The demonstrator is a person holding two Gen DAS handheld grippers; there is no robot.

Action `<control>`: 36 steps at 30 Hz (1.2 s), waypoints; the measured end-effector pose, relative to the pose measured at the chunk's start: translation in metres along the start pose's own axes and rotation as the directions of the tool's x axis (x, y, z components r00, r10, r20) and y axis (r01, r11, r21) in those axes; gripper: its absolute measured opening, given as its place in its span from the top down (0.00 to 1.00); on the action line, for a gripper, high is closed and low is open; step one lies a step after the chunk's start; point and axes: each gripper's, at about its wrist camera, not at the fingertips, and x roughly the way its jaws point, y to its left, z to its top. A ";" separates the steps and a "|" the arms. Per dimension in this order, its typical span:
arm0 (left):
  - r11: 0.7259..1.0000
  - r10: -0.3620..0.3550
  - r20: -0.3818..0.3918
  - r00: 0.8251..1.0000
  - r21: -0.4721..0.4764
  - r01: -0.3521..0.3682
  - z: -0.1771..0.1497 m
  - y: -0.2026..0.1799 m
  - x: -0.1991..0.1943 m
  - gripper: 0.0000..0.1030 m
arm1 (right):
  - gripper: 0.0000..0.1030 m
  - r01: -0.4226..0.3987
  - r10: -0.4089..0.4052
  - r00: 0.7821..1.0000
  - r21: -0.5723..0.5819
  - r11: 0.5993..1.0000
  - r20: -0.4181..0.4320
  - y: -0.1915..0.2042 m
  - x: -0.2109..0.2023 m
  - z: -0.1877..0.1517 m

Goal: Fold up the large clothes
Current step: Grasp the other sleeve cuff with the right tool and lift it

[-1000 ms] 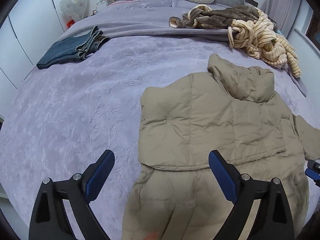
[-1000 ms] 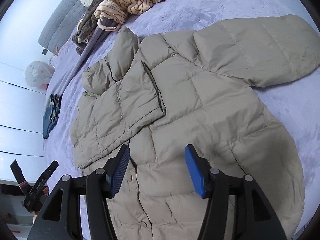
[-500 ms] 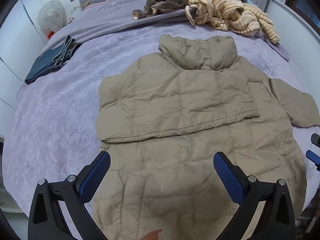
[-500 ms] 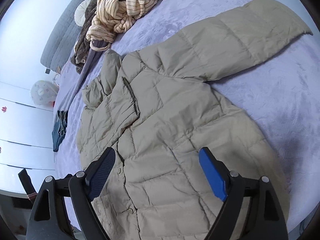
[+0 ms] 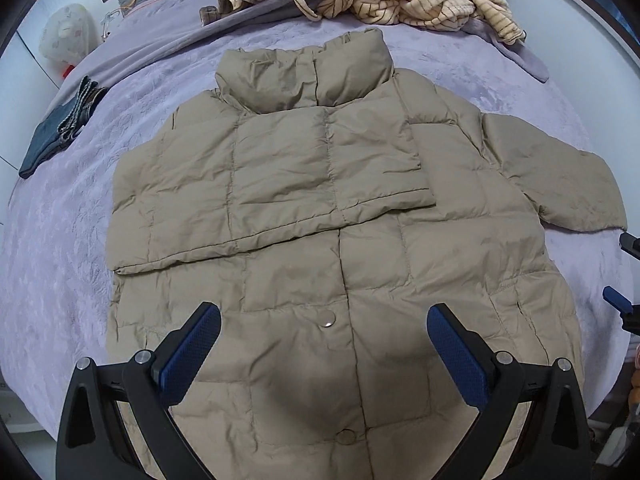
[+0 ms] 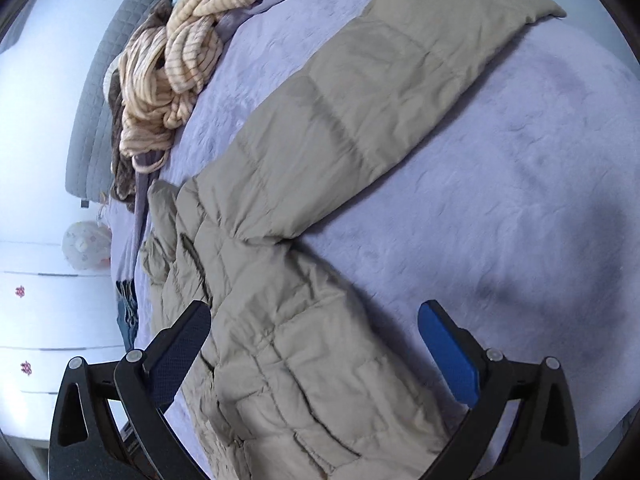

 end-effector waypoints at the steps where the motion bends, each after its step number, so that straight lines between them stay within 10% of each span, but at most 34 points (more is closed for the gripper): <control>1: 1.000 -0.011 -0.010 1.000 0.001 0.011 0.002 -0.003 0.002 0.00 | 0.00 -0.006 0.006 1.000 0.029 1.000 0.013 -0.010 -0.002 0.010; 12: 1.000 -0.007 -0.017 1.000 0.010 0.007 0.015 -0.027 0.013 0.00 | 0.00 -0.244 0.182 0.963 0.365 0.898 0.197 -0.102 0.011 0.110; 18: 1.000 -0.001 -0.026 1.000 0.004 0.001 0.025 -0.035 0.018 0.00 | 0.01 -0.465 0.345 0.883 0.484 0.741 0.318 -0.126 0.022 0.135; 19: 1.000 0.000 -0.026 1.000 0.006 0.000 0.026 -0.036 0.018 0.00 | 0.07 -0.493 0.373 0.868 0.492 0.718 0.327 -0.125 0.024 0.137; 22: 1.000 -0.004 -0.022 1.000 0.010 0.005 0.031 -0.035 0.019 0.00 | 0.85 -0.550 0.469 0.833 0.522 0.652 0.292 -0.120 0.038 0.143; 31: 0.997 0.029 0.042 0.999 -0.071 -0.026 0.042 -0.001 0.010 0.00 | 0.94 -0.601 0.561 0.799 0.270 0.753 0.213 -0.027 0.020 0.165; 36: 0.986 0.071 0.052 0.996 -0.154 -0.062 0.042 0.036 0.009 0.00 | 0.94 -0.568 0.568 0.822 -0.005 0.823 0.034 0.089 0.025 0.160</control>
